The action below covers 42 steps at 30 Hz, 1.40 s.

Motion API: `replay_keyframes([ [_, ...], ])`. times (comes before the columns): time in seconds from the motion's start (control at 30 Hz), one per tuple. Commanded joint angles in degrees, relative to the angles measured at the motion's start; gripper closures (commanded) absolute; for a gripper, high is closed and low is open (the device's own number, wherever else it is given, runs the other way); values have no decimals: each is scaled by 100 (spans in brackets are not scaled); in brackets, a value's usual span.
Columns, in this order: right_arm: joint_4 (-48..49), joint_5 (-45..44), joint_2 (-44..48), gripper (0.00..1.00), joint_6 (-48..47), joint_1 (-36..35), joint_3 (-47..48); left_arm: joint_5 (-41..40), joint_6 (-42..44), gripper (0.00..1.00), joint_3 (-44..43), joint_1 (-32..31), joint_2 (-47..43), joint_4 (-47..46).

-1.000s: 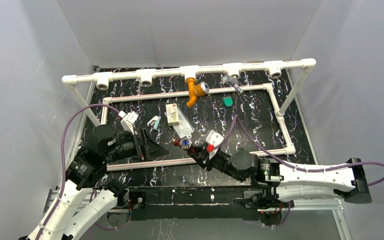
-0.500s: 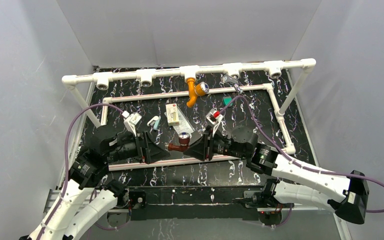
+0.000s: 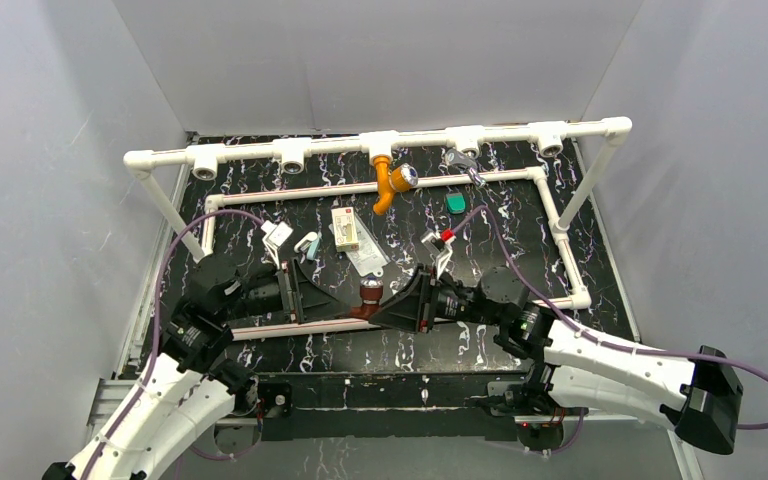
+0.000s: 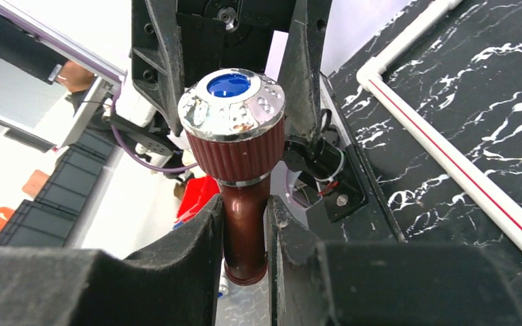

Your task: Install the water faucets

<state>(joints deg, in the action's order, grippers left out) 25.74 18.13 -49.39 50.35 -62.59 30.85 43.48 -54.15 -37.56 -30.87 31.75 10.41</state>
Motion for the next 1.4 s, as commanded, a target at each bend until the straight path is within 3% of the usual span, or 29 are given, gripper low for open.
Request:
replay_keyframes([
  [0.0, 1311, 84, 176, 99, 559, 32, -227, 522, -667, 23, 118, -6, -96, -1089],
  [0.2, 2197, 0, 76, 99, 1049, 25, -620, 686, -1173, 27, 389, -6, -197, -1793],
  [0.53, 2524, -69, -201, 99, 1252, 19, -582, 664, -1413, 39, 680, -6, -298, -2048],
  [0.97, 2119, -261, -168, 99, 1173, 19, -514, 485, -864, 56, 512, -6, -255, -1267],
  [1.37, 1667, -117, -121, 99, 1104, 25, -426, 406, -813, 60, 484, -11, -248, -1165],
])
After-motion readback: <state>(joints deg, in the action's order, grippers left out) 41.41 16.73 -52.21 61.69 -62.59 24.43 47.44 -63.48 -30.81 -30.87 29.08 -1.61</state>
